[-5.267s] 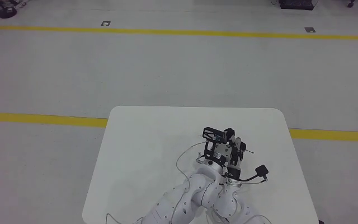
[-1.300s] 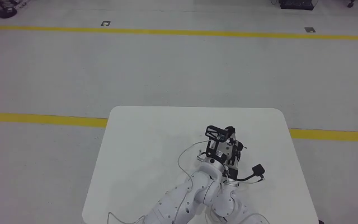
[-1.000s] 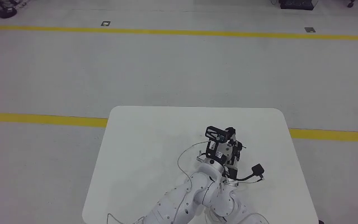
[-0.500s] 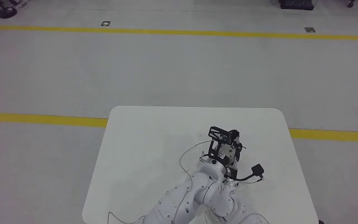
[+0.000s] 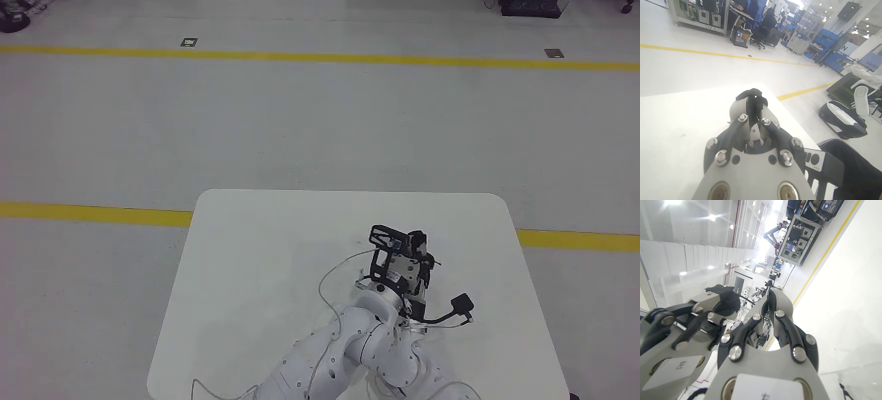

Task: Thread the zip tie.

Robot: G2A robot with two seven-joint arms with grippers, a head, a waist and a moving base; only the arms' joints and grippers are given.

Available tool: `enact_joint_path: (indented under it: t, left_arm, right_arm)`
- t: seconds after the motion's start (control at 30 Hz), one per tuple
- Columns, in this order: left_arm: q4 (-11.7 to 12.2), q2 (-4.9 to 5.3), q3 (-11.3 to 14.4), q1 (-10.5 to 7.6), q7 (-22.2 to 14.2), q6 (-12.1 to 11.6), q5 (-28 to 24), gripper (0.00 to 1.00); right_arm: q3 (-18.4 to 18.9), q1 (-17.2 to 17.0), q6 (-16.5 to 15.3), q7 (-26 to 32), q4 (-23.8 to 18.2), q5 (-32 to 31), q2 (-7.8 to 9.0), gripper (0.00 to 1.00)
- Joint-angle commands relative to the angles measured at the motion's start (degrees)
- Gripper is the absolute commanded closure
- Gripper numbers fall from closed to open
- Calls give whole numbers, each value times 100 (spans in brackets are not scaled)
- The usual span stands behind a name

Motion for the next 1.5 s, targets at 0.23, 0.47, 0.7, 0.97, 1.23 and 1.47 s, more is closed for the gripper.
enact_joint_path:
  t: [0.23,0.47,0.7,0.97,1.23,1.47]
  left_arm:
    - [8,-2,45,-48,-182,-11,-68,100]
    - [25,-5,77,-86,-273,20,-100,100]
    - [17,-10,92,-98,-232,-79,-246,100]
    - [17,4,71,-93,-249,-58,-297,100]
    - [37,2,109,-124,-297,-22,-303,100]
    - [60,9,104,-135,-172,216,-129,100]
  right_arm:
    - [-16,11,0,24,44,-2,1,100]
    - [-13,12,0,34,52,2,9,100]
    - [-37,20,0,44,60,-14,10,100]
    - [-69,32,0,16,89,-38,8,100]
    - [-109,55,0,-50,150,-88,4,100]
    - [-132,71,0,-96,141,-72,6,100]
